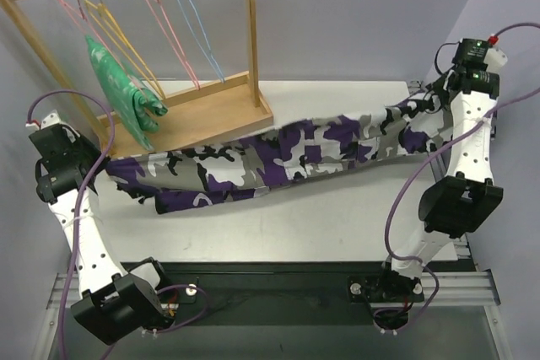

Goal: Place the trousers on the hanger
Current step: Flatten out the trousers at the center of the board.

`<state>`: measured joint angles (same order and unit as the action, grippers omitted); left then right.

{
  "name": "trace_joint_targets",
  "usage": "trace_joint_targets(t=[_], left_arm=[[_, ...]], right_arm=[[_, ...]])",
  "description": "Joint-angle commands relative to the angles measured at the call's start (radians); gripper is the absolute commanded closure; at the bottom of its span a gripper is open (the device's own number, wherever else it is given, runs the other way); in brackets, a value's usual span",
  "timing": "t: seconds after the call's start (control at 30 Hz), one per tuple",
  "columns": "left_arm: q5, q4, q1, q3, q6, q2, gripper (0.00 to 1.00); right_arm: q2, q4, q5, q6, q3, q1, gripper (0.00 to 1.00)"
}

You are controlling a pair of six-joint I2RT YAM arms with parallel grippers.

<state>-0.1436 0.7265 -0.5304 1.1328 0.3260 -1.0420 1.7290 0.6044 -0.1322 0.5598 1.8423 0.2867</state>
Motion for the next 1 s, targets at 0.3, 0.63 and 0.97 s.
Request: trace_joint_targets(t=[0.3, 0.63, 0.97], left_arm=[[0.003, -0.010, 0.030, -0.042, -0.039, 0.069, 1.00], [-0.047, -0.030, 0.043, -0.084, -0.021, 0.085, 1.00], [-0.037, -0.026, 0.055, -0.100, -0.027, 0.097, 1.00]], right_arm=[[0.134, 0.153, -0.032, -0.047, 0.050, -0.031, 0.33], [-0.068, -0.072, 0.233, 0.032, -0.506, 0.077, 0.32], [0.046, -0.233, 0.342, 0.091, -0.584, 0.109, 0.37]])
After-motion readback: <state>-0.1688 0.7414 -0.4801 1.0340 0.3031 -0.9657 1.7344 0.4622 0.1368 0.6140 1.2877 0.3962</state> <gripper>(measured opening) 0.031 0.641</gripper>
